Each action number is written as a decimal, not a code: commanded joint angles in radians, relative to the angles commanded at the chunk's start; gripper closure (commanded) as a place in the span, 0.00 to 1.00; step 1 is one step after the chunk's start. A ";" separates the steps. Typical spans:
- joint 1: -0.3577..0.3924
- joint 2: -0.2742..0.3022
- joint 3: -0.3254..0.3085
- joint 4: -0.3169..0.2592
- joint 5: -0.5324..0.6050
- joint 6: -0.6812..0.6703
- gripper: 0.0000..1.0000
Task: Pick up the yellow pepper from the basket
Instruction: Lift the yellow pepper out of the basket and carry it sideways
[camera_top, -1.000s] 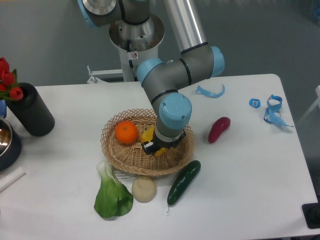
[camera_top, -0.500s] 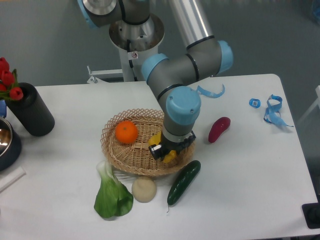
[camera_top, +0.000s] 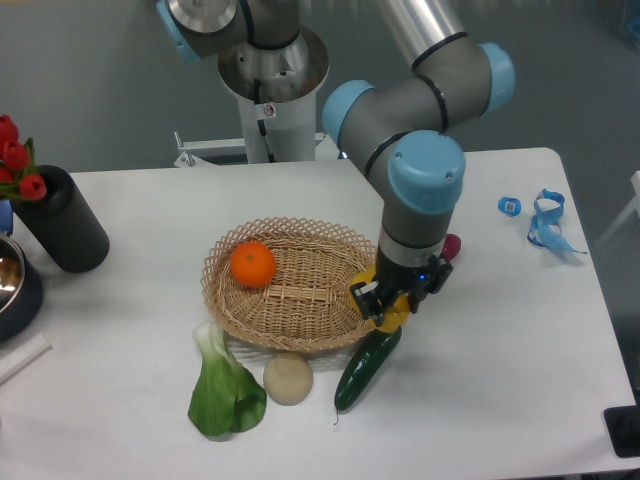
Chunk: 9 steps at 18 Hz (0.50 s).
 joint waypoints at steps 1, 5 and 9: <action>0.014 -0.003 0.000 0.000 0.000 0.037 0.70; 0.081 -0.021 0.002 0.002 0.000 0.202 0.70; 0.118 -0.049 0.024 0.002 0.002 0.350 0.70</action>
